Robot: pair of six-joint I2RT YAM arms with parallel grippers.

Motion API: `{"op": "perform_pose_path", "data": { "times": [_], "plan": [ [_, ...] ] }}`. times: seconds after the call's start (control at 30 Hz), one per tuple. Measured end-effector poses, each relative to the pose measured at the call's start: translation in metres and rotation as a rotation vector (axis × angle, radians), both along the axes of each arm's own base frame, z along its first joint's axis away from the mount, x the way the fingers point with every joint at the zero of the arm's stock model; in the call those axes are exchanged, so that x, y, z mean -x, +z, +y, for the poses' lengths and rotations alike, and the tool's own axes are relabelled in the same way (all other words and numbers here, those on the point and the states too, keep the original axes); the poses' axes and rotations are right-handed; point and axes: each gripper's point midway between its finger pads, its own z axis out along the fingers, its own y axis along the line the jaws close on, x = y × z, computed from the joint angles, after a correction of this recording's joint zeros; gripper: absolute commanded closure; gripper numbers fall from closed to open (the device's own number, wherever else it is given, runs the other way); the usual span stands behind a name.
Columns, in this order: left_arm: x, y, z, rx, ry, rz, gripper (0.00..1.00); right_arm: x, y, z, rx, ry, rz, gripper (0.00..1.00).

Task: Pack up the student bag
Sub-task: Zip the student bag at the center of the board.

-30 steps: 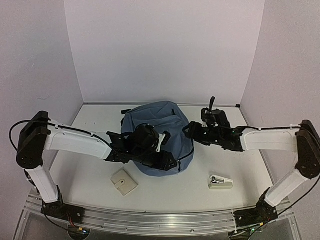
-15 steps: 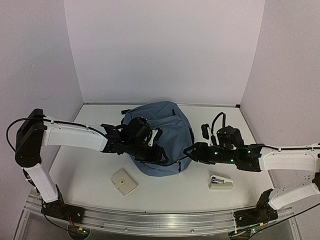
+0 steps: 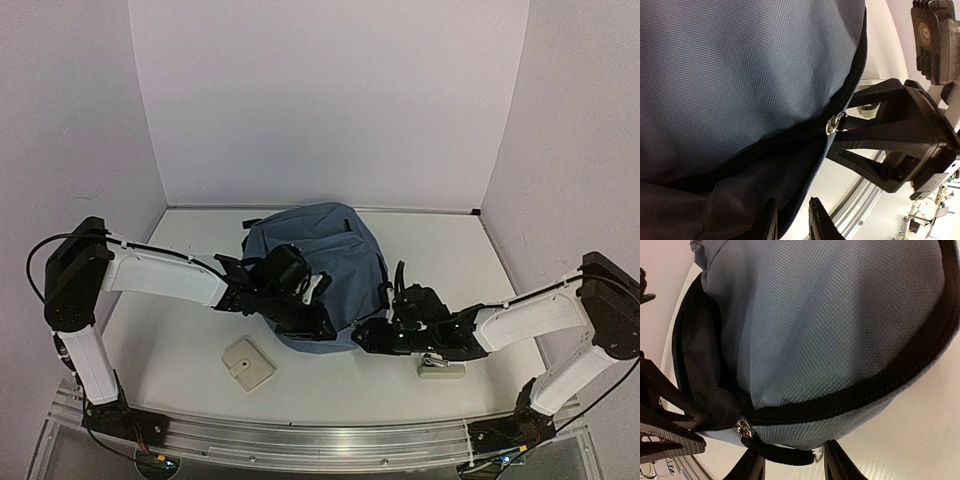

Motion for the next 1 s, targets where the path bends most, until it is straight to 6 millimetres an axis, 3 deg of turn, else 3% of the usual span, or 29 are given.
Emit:
{"op": "perform_pose_path", "data": {
  "times": [0.07,0.17,0.23,0.5,0.83,1.0],
  "plan": [
    [0.0,0.0,-0.001,0.007,-0.001,0.006,0.89,-0.001,-0.004,0.002,0.0,0.006,-0.002,0.72],
    [0.001,-0.004,-0.002,0.006,-0.006,0.014,0.97,-0.002,-0.008,0.007,-0.011,0.014,0.001,0.94],
    [0.001,-0.005,-0.002,0.002,-0.004,0.017,1.0,-0.003,-0.008,0.008,-0.015,0.018,-0.005,1.0],
    [0.0,-0.01,0.0,-0.012,0.012,0.021,1.0,0.002,-0.005,0.013,-0.029,0.026,-0.013,1.0],
    [0.003,-0.035,0.003,-0.057,0.032,0.054,1.0,0.054,0.024,0.053,-0.105,0.196,-0.03,1.0],
    [0.004,-0.034,-0.001,-0.045,0.037,0.055,1.0,0.058,0.03,0.059,-0.088,0.182,-0.009,1.0]
  ]
}}
